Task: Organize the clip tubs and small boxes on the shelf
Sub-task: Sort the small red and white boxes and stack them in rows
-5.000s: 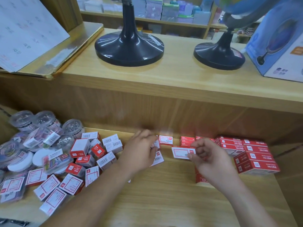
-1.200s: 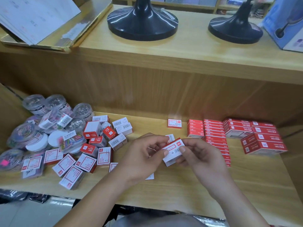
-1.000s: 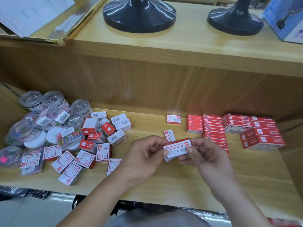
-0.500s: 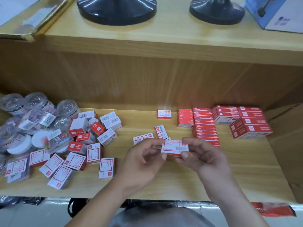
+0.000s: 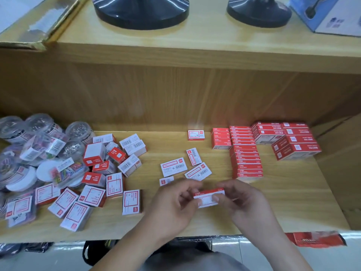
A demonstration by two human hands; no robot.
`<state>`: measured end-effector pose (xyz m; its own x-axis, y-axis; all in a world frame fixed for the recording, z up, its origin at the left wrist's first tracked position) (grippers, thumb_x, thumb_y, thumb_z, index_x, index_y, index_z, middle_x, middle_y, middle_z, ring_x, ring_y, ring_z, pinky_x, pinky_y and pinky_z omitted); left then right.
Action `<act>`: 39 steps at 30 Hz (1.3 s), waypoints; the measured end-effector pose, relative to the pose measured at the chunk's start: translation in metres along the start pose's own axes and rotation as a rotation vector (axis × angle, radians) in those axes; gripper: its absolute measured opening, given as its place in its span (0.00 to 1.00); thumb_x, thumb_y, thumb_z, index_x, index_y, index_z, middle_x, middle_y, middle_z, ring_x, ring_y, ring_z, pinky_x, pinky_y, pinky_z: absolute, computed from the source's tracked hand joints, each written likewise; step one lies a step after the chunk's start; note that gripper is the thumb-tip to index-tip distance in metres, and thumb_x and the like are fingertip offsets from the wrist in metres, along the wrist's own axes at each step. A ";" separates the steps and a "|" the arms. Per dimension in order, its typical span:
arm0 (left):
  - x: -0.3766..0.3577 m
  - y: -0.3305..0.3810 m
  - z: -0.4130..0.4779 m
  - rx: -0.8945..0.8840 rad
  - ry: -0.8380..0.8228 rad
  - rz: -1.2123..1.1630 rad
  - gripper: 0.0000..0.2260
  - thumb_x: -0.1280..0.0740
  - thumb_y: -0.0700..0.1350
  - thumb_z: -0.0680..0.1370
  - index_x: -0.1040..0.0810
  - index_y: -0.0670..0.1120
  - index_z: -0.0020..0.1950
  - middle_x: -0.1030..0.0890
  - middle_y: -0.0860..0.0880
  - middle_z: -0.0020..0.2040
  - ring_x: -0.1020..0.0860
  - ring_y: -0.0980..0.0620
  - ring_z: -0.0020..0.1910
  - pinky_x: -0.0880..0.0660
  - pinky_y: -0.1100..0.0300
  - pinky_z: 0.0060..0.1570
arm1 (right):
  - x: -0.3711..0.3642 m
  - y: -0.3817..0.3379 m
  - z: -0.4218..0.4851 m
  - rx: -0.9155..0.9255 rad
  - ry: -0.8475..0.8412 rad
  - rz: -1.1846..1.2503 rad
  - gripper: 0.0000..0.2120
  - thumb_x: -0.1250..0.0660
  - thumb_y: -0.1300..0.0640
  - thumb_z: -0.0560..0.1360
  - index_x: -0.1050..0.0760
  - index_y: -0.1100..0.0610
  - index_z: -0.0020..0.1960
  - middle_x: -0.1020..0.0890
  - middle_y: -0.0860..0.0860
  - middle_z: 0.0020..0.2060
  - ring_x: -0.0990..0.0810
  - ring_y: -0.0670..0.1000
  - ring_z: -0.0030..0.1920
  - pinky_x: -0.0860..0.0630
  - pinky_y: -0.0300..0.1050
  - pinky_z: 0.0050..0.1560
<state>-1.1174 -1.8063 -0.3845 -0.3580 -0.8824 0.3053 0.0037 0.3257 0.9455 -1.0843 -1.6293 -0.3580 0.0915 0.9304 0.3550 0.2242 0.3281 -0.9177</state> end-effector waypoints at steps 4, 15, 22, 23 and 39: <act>0.007 0.012 0.014 -0.242 0.066 0.564 0.13 0.33 0.50 0.77 0.21 0.52 0.62 0.22 0.56 0.55 0.19 0.51 0.51 0.20 0.54 0.46 | 0.024 0.011 -0.010 0.013 0.117 -0.036 0.11 0.20 0.64 0.67 0.16 0.48 0.40 0.19 0.48 0.39 0.21 0.47 0.38 0.29 0.33 0.40; -0.029 0.004 0.034 -0.191 -0.147 0.849 0.14 0.34 0.50 0.80 0.22 0.49 0.65 0.25 0.48 0.55 0.22 0.44 0.56 0.22 0.47 0.50 | 0.082 0.070 -0.008 -0.015 0.384 -0.033 0.15 0.23 0.64 0.71 0.18 0.43 0.44 0.17 0.53 0.44 0.17 0.50 0.43 0.23 0.40 0.46; -0.050 0.005 0.013 -0.081 -0.045 0.692 0.17 0.46 0.52 0.81 0.22 0.48 0.60 0.19 0.47 0.52 0.20 0.41 0.52 0.23 0.48 0.48 | 0.091 0.085 0.010 0.043 0.392 -0.118 0.16 0.22 0.61 0.70 0.18 0.50 0.55 0.19 0.49 0.41 0.20 0.44 0.39 0.27 0.28 0.43; -0.055 0.005 0.013 -0.079 -0.034 0.668 0.17 0.46 0.52 0.81 0.22 0.48 0.60 0.19 0.48 0.53 0.20 0.43 0.53 0.23 0.48 0.50 | 0.090 0.083 0.014 0.070 0.370 -0.183 0.15 0.22 0.60 0.71 0.18 0.48 0.55 0.21 0.47 0.40 0.21 0.43 0.39 0.27 0.28 0.43; -0.086 0.009 0.021 -0.110 0.079 0.450 0.07 0.29 0.43 0.78 0.20 0.54 0.54 0.23 0.59 0.41 0.25 0.60 0.37 0.25 0.60 0.40 | 0.096 0.089 0.034 0.162 0.275 -0.273 0.11 0.26 0.48 0.74 0.15 0.51 0.55 0.24 0.50 0.37 0.24 0.44 0.38 0.32 0.27 0.40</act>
<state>-1.1065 -1.7207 -0.4048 -0.2263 -0.6863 0.6912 0.2423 0.6476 0.7224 -1.0889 -1.5056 -0.4117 0.3106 0.7346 0.6032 0.1231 0.5981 -0.7919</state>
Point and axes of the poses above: each hand's wrist, its own z-axis towards the middle knuckle, its own x-axis out of the back of the hand, y = z × x, the point moved 8 cm from there along z, towards the middle knuckle
